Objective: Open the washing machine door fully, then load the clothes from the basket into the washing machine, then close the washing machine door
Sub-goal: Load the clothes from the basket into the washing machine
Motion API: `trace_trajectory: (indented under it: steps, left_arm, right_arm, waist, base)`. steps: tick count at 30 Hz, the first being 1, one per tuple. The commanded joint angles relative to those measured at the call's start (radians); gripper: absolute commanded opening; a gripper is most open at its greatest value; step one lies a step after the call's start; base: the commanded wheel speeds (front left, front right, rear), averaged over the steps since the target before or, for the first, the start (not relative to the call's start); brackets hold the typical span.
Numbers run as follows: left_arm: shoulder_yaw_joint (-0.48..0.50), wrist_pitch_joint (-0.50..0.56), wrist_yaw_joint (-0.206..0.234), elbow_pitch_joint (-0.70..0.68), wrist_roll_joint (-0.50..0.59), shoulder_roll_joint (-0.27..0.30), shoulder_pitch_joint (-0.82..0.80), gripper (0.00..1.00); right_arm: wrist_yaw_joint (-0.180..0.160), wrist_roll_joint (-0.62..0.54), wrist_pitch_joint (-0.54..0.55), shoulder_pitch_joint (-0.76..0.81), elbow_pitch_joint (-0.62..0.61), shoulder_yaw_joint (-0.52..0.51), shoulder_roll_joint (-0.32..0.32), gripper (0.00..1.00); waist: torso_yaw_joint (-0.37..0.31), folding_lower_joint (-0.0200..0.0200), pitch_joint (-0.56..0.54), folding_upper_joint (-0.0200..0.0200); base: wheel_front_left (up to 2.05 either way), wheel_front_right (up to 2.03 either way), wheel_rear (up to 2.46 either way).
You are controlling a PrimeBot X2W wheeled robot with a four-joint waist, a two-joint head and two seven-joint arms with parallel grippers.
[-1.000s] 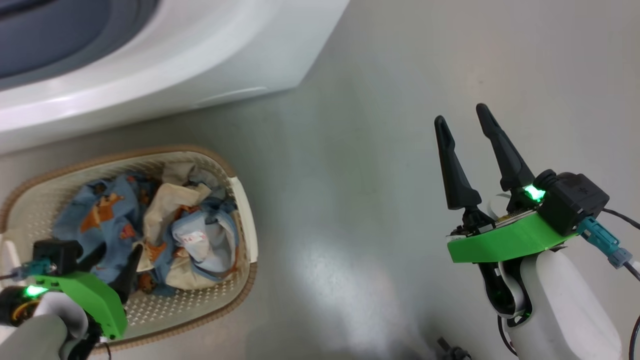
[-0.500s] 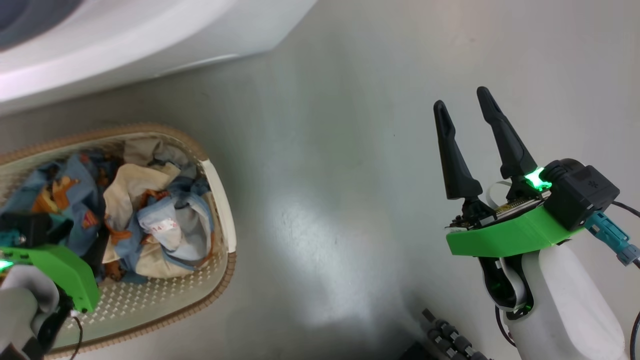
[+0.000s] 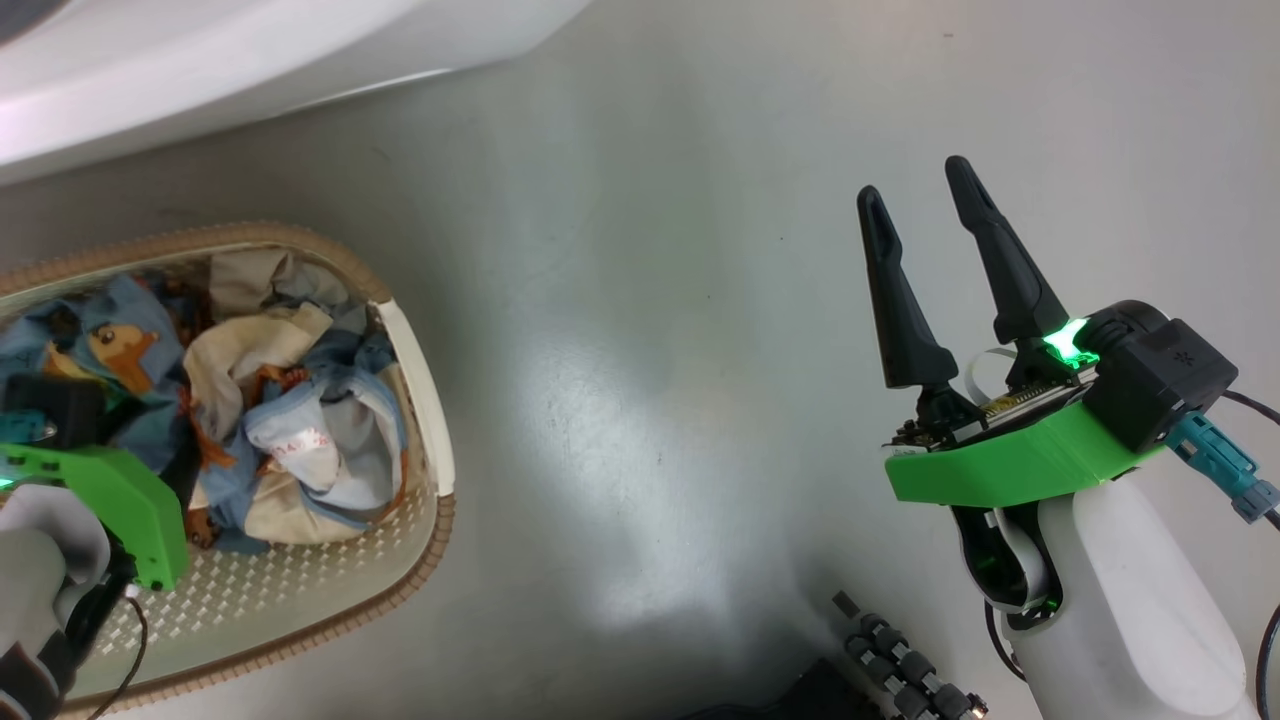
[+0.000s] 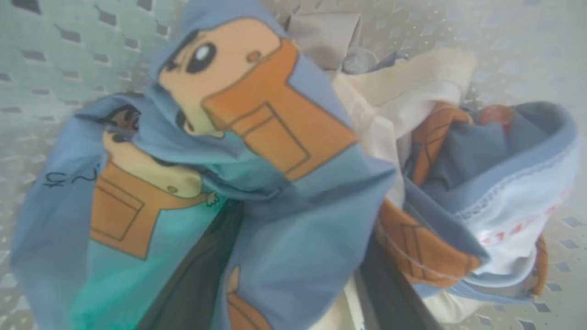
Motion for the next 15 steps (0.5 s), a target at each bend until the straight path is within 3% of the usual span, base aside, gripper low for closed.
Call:
trace_trajectory:
  steps: [1,7,8,10,11,15]
  left_arm:
    - [0.009,0.014,-0.002,0.01,-0.015,0.031,0.002,1.0]
    - [-0.014,0.044,-0.002,0.019,-0.048,0.035,-0.005,0.99]
    - [-0.018,0.046,-0.002,0.019,-0.053,0.035,-0.005,0.65]
    - [-0.024,0.048,-0.002,0.018,-0.06,0.035,-0.006,0.29]
    - [-0.028,0.049,-0.002,0.017,-0.064,0.035,-0.006,0.0]
    - [-0.04,0.042,-0.002,0.002,-0.079,0.034,0.001,0.0]
  right_arm:
    - [0.005,0.003,-0.008,0.028,-0.024,0.02,0.002,1.0]
    - [0.005,0.005,-0.008,0.032,-0.025,0.021,0.002,1.0]
    - [0.005,0.004,-0.008,0.033,-0.025,0.021,0.002,1.0]
    - [0.005,0.003,-0.008,0.034,-0.024,0.019,0.002,1.0]
    - [0.005,0.002,-0.008,0.034,-0.023,0.018,0.002,1.0]
    - [0.005,0.0,-0.008,0.03,-0.019,0.019,0.002,1.0]
  waist:
    - [-0.004,-0.0001,0.002,-0.0001]
    - [-0.016,-0.0001,0.006,-0.0001]
    - [-0.017,-0.0001,0.007,-0.0001]
    - [-0.016,-0.0001,0.006,-0.0001]
    - [-0.015,-0.0001,0.005,-0.0001]
    - [-0.008,-0.0001,-0.006,-0.0001]
  base:
    - [0.0,0.0,0.0]
    - [0.0,0.0,0.0]
    - [0.0,0.0,0.0]
    - [0.0,0.0,0.0]
    - [0.0,0.0,0.0]
    - [0.0,0.0,0.0]
